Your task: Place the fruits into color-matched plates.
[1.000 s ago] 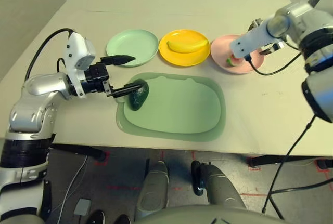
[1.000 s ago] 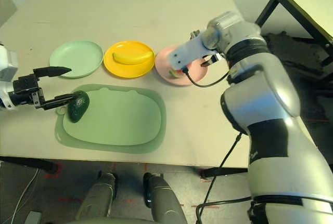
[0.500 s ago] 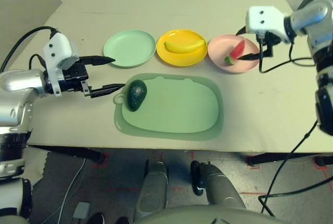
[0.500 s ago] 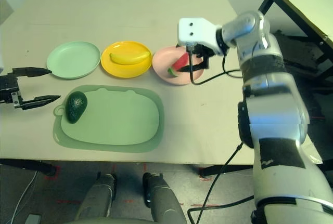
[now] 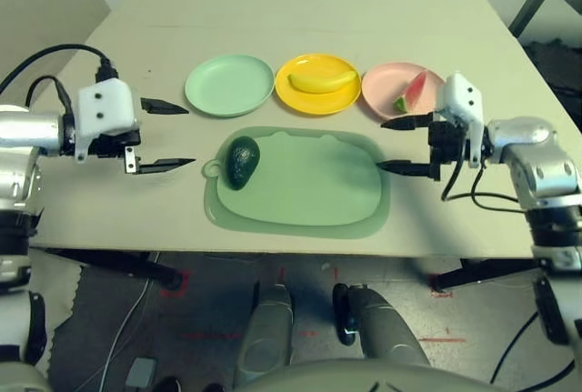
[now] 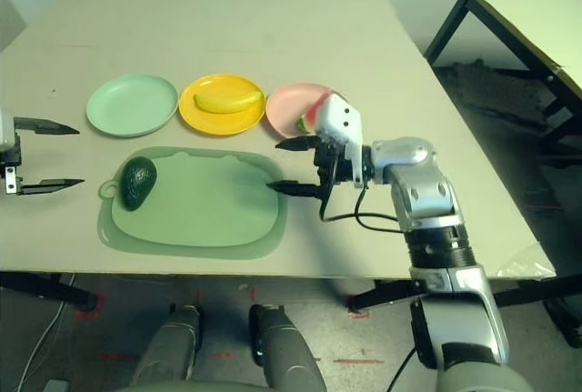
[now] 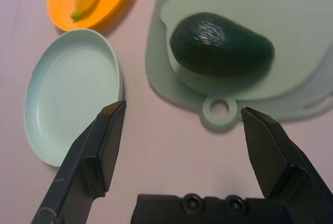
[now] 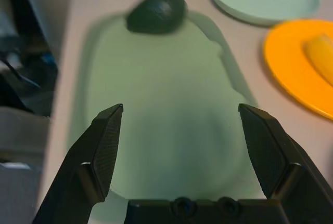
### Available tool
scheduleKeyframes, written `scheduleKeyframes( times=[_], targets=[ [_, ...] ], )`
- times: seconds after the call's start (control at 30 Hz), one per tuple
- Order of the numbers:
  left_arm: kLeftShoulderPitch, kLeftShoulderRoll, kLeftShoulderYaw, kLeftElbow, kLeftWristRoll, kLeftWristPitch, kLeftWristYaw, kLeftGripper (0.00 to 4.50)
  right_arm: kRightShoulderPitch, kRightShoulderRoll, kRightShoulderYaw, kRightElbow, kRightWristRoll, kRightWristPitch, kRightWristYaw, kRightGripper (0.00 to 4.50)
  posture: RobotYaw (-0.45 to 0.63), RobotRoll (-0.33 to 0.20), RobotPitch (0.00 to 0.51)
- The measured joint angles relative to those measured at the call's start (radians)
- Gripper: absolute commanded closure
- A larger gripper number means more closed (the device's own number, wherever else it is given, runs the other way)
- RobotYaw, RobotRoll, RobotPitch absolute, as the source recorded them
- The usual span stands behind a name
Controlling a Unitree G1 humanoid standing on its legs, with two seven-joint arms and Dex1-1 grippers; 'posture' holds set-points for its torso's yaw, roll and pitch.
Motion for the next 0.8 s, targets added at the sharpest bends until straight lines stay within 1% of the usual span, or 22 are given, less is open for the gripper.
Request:
scheduleKeyframes(
  times=[0.13,0.27,0.37,0.47,0.53,0.67,0.8],
  targets=[
    [-0.069,-0.011,-0.044,0.079,0.015,-0.148,-0.045,0.0,0.058,0.038,0.008,-0.029,0.049,0.031,-0.031,0.04,0.05,0.0,0.166],
    [-0.164,-0.03,-0.104,0.183,0.05,-0.357,-0.081,0.0,0.097,0.046,0.021,-0.068,0.085,0.062,-0.049,0.04,0.04,0.0,0.163],
    [-0.226,-0.055,-0.143,0.244,0.064,-0.487,-0.088,0.0,0.112,0.067,0.03,-0.084,0.102,0.085,-0.071,0.04,0.03,0.0,0.161],
    [-0.297,-0.064,-0.196,0.322,0.095,-0.605,-0.108,0.0,0.121,0.074,0.044,-0.117,0.126,0.115,-0.088,0.04,0.02,0.0,0.161],
    [-0.345,-0.073,-0.236,0.372,0.107,-0.663,-0.129,0.0,0.13,0.074,0.048,-0.124,0.128,0.117,-0.096,0.04,0.02,0.0,0.162],
    [-0.411,-0.083,-0.33,0.43,0.111,-0.727,-0.151,0.0,0.14,0.074,0.061,-0.127,0.128,0.114,-0.106,0.04,-0.01,0.0,0.165],
    [-0.467,-0.094,-0.437,0.461,0.088,-0.771,-0.153,0.0,0.155,0.074,0.085,-0.129,0.121,0.086,-0.111,0.04,-0.03,0.0,0.17]
  ],
)
